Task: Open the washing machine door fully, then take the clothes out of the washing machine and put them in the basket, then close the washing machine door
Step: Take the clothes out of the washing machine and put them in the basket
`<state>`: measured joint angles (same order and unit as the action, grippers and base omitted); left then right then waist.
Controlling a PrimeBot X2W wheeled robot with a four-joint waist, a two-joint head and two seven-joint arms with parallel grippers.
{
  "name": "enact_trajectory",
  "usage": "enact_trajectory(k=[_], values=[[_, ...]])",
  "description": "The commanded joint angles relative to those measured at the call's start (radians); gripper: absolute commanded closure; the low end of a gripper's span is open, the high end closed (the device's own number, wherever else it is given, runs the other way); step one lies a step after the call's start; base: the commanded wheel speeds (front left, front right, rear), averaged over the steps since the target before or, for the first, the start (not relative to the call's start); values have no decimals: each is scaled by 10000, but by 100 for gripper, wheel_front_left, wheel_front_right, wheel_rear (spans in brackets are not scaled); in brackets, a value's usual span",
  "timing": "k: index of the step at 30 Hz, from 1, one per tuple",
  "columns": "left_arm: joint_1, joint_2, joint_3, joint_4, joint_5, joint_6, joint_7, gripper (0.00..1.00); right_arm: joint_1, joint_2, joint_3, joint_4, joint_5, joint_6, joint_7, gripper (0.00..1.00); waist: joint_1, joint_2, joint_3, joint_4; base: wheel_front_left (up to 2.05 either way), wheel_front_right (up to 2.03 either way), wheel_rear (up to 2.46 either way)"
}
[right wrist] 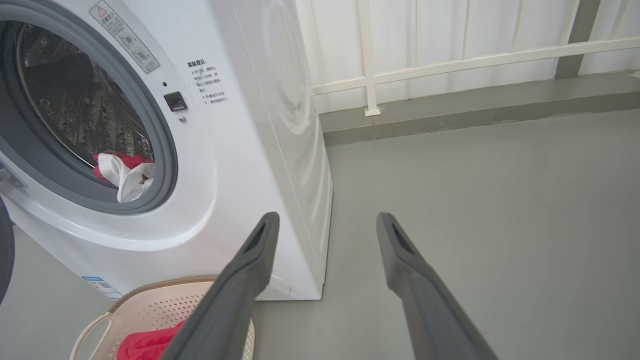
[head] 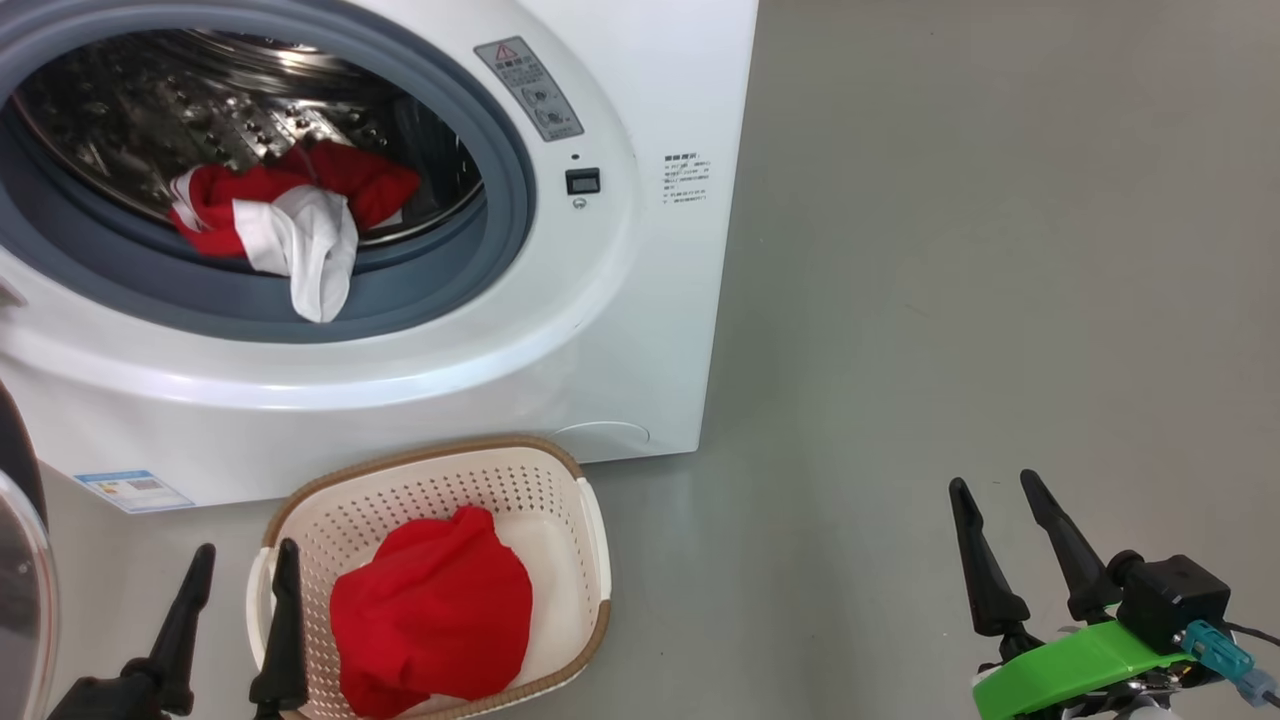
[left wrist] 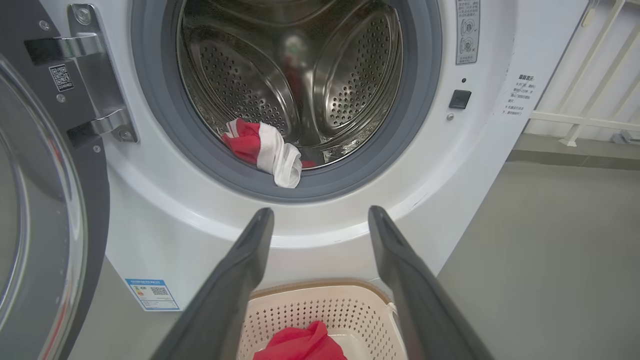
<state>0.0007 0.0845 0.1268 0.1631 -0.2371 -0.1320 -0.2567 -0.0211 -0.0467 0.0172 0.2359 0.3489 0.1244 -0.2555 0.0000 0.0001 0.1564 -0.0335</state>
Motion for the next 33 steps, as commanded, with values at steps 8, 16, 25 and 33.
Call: enact_trajectory(k=[8, 16, 25, 33], values=[[-88, 112, 388, -361, 168, 13, -51, 0, -47, -35, 185, -310, -101, 63, -63, 0, 0, -1, 65, 37, 0, 0, 0], [-333, 85, 217, -266, 174, 13, -51, 0, -114, -35, 217, -333, -83, 63, -63, 0, 0, -1, 239, 94, 0, 0, 0], [-1913, 553, -331, 318, 215, 13, -51, 0, -516, -35, 308, -497, 14, 63, -63, 0, 0, -1, 1187, 23, 0, 0, 0], [-4781, 1368, -324, 1807, 58, 13, -51, 0, -1292, -35, 578, -776, 231, 63, -63, 0, 0, -1, 2865, -426, 0, 0, 0]])
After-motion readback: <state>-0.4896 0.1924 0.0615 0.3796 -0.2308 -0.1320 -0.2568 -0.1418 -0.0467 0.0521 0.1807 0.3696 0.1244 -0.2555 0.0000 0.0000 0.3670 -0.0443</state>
